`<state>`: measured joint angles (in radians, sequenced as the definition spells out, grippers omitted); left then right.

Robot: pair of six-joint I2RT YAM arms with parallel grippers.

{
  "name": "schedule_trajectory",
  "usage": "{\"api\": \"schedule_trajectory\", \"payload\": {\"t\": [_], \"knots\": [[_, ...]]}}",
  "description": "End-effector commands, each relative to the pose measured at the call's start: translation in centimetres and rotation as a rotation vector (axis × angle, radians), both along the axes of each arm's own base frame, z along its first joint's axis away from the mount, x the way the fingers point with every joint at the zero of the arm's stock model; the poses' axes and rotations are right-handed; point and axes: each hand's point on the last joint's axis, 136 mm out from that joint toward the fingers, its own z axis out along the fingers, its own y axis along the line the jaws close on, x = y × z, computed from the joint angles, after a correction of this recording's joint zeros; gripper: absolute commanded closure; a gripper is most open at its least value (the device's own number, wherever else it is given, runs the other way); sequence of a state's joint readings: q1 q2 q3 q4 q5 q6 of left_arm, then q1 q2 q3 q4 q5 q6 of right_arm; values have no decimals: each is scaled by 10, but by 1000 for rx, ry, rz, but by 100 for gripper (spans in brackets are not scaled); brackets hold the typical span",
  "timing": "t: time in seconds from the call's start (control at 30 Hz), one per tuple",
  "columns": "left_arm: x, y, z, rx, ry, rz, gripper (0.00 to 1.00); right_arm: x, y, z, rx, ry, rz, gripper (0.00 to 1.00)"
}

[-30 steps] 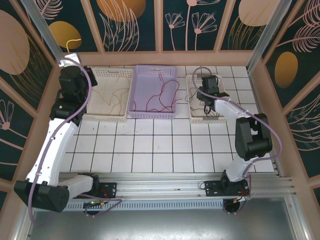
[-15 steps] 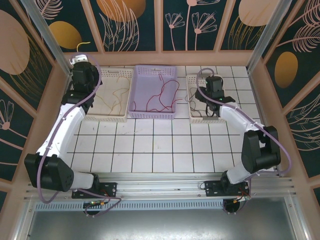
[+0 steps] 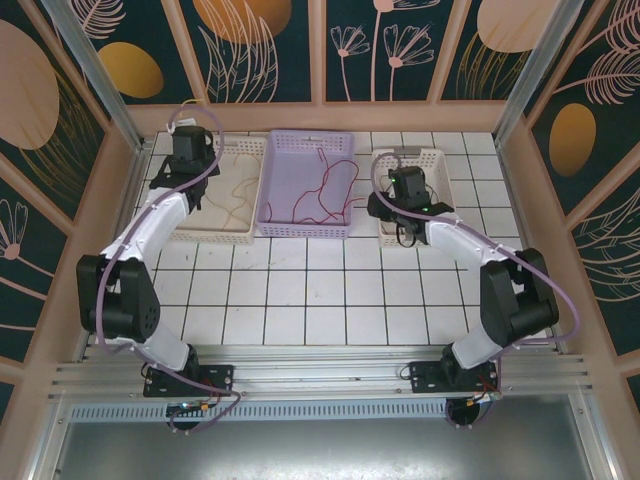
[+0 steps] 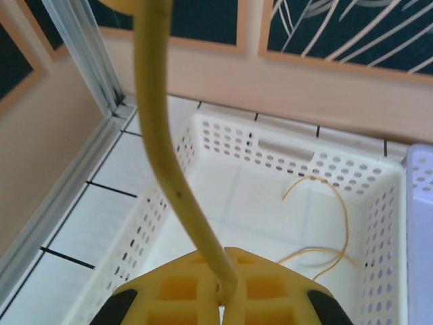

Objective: Untangle the cables

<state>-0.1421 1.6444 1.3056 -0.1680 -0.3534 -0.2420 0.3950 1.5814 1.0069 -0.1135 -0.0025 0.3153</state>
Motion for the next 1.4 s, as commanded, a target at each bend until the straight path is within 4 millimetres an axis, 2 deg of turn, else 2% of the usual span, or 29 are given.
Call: {"api": "schedule_trajectory", "payload": {"t": [0.0, 0.13, 0.23, 0.27, 0.4, 0.57, 0.77, 0.87, 0.97, 1.07, 1.2, 1.37], "knots": [[9, -3, -1, -40, -19, -10, 100, 7, 8, -3, -7, -3, 28, 57], [12, -8, -15, -57, 8, -24, 100, 9, 5, -9, -25, 1, 11, 60], [15, -9, -15, -68, 14, -23, 90, 11, 6, -10, -26, 4, 12, 63], [17, -10, -26, -66, 38, -24, 88, 12, 7, -11, -27, 5, 12, 65], [19, -10, -34, -66, 55, -23, 76, 17, 3, -14, -47, 2, -5, 73], [22, -14, -37, -83, 72, -33, 60, 23, 3, -18, -63, 4, -15, 75], [20, -23, -6, -134, 20, -75, 36, 29, -1, -16, -70, -12, -36, 81], [11, -29, 26, -175, -37, -101, 28, 33, -2, -16, -66, -20, -44, 84], [3, -33, 46, -210, -78, -124, 20, 37, -3, -16, -55, -20, -47, 86], [-3, -36, 54, -236, -93, -138, 15, 40, -5, -18, -39, -14, -53, 90], [-6, -39, 57, -253, -90, -149, 10, 42, -3, -14, -23, -22, -45, 91], [-6, -47, 54, -290, -83, -178, 8, 44, -1, 1, -2, -60, -36, 83]]}}
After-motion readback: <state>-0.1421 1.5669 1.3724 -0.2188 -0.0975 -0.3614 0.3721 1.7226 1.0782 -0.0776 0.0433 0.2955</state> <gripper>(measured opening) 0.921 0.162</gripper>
